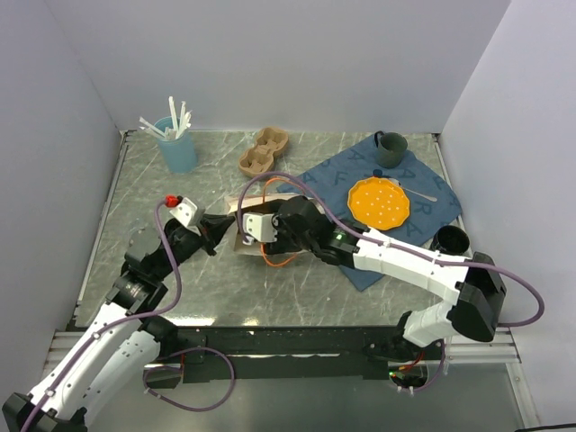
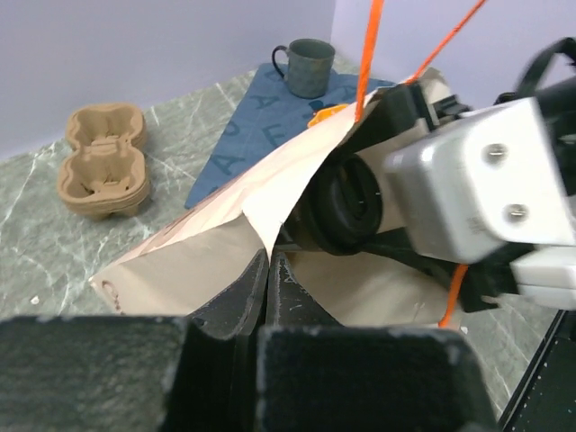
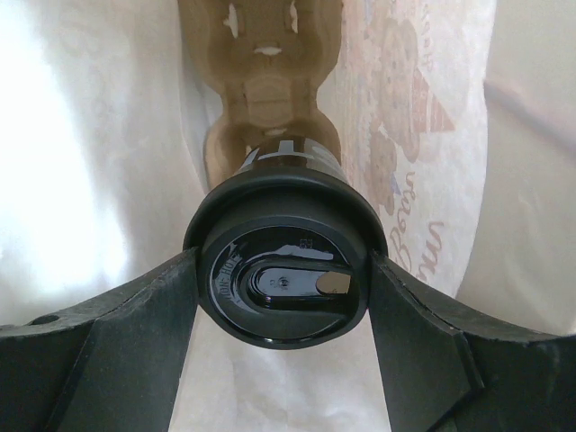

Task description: Pack the takeout coffee

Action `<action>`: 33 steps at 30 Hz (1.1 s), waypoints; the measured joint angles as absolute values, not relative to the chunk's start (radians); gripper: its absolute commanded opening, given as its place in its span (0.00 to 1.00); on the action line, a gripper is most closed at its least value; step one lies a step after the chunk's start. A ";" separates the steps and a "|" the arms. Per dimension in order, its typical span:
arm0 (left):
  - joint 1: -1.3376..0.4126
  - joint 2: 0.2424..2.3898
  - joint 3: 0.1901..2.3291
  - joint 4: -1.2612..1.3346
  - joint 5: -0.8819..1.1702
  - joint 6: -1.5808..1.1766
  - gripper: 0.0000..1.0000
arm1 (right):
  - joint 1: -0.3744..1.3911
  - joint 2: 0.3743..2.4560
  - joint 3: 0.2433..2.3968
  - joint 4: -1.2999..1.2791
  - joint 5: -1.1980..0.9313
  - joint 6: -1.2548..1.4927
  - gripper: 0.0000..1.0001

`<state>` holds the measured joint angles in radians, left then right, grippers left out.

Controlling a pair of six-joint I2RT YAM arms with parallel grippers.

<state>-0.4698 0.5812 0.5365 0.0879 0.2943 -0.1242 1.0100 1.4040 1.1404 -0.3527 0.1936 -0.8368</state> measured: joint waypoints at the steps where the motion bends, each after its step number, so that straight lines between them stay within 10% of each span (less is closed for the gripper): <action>1: -0.470 0.574 0.528 0.099 0.302 -0.125 0.01 | 1.010 1.410 1.140 -0.344 0.194 -0.845 0.43; 33: -0.467 0.495 0.449 0.138 0.343 -0.189 0.01 | 0.988 1.552 1.095 -0.150 0.194 -0.887 0.43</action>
<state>-0.4671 0.4953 0.4488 0.1375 0.3431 -0.1890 0.9882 1.5517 1.0954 -0.1497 0.1944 -0.8867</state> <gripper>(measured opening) 0.019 0.765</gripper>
